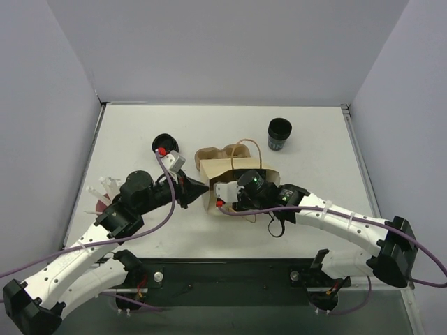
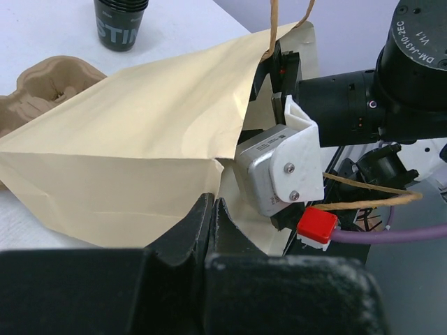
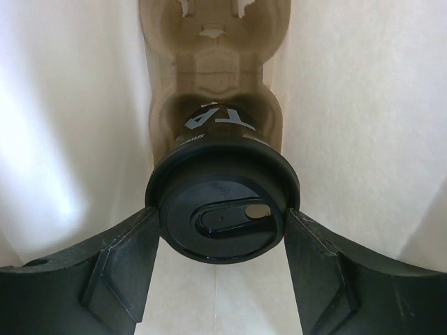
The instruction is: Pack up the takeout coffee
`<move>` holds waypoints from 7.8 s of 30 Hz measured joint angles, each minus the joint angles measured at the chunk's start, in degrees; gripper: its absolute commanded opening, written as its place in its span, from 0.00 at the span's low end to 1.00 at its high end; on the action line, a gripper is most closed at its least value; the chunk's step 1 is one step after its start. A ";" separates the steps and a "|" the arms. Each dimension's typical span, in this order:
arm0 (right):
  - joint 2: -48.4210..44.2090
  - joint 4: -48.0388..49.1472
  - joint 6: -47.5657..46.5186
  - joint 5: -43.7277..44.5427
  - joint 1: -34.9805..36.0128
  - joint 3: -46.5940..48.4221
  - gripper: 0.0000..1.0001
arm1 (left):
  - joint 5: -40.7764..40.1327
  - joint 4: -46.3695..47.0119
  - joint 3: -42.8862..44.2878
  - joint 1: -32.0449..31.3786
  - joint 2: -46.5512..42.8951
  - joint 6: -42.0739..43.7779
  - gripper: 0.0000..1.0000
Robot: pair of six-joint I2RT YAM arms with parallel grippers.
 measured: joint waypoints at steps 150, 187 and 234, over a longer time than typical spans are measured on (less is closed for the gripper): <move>6.86 11.69 -0.74 -4.46 -0.48 -2.54 0.37 | 1.70 -8.31 -3.30 0.15 -5.20 -3.50 0.00; 9.53 20.68 5.46 -3.89 -1.99 -5.42 0.47 | 0.46 -9.16 -3.30 0.15 -5.88 -2.99 0.00; 7.48 2.69 12.90 -5.60 -3.45 4.26 0.82 | -0.28 -11.41 4.26 0.20 -0.15 -3.32 0.00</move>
